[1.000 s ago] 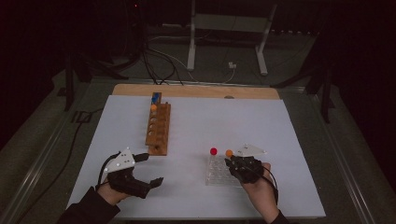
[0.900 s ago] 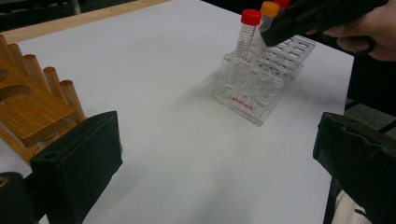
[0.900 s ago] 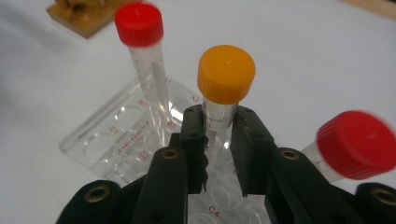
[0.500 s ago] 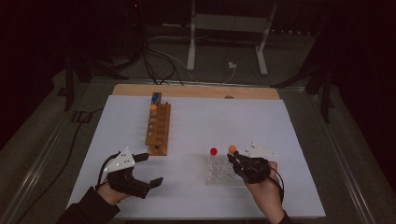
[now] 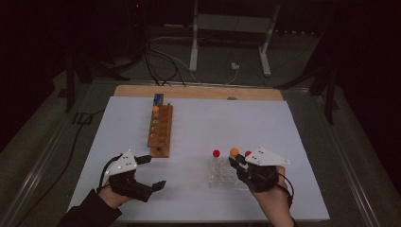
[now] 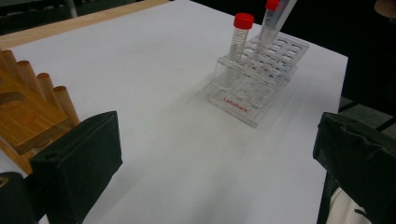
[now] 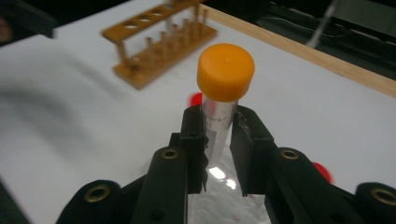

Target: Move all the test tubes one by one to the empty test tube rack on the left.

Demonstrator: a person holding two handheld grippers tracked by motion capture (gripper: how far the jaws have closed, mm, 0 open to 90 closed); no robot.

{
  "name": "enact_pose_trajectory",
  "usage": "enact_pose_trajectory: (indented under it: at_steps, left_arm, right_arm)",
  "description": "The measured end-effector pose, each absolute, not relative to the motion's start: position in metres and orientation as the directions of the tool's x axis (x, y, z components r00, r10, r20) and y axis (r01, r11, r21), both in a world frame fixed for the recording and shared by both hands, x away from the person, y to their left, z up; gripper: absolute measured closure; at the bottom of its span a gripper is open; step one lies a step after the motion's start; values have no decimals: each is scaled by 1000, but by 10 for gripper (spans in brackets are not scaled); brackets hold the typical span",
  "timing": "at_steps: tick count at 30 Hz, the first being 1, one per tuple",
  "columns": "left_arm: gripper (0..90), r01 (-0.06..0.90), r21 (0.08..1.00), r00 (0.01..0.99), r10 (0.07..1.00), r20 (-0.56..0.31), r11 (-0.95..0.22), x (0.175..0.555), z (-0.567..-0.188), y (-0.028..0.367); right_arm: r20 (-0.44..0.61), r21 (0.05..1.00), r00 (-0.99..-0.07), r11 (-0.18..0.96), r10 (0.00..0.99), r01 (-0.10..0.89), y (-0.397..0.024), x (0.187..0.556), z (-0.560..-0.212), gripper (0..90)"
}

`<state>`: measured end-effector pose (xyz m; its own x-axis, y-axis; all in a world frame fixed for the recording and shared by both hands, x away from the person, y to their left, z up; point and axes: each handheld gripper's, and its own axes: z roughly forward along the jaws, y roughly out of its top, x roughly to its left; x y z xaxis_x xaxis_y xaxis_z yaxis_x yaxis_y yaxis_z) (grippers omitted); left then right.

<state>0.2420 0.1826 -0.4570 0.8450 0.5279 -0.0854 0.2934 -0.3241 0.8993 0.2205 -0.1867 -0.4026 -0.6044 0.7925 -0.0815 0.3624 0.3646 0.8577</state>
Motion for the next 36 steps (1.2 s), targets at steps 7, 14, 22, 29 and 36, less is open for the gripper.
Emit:
enact_pose_trajectory:
  at_steps: [7, 14, 22, 29, 36]
  left_arm:
    - [20, 277, 903, 856, 511, -77, -329, 239, -453, 179]
    - [21, 259, 907, 868, 491, -68, -332, 235, -448, 175]
    - [21, 246, 914, 880, 470, -72, -322, 231, -442, 170]
    - [44, 224, 922, 897, 437, -67, -317, 225, -439, 160]
    - [143, 196, 928, 915, 399, -57, -316, 220, -438, 145]
  right_arm:
    - [-51, 864, -673, 371, 738, 341, -169, 211, -403, 756]
    - [-31, 856, -732, 396, 681, 332, -150, 208, -412, 755]
    - [-28, 820, -776, 458, 630, 342, -125, 210, -433, 755]
    - [-27, 797, -806, 499, 591, 339, -107, 209, -444, 755]
    - [-26, 784, -828, 526, 561, 331, -97, 206, -450, 755]
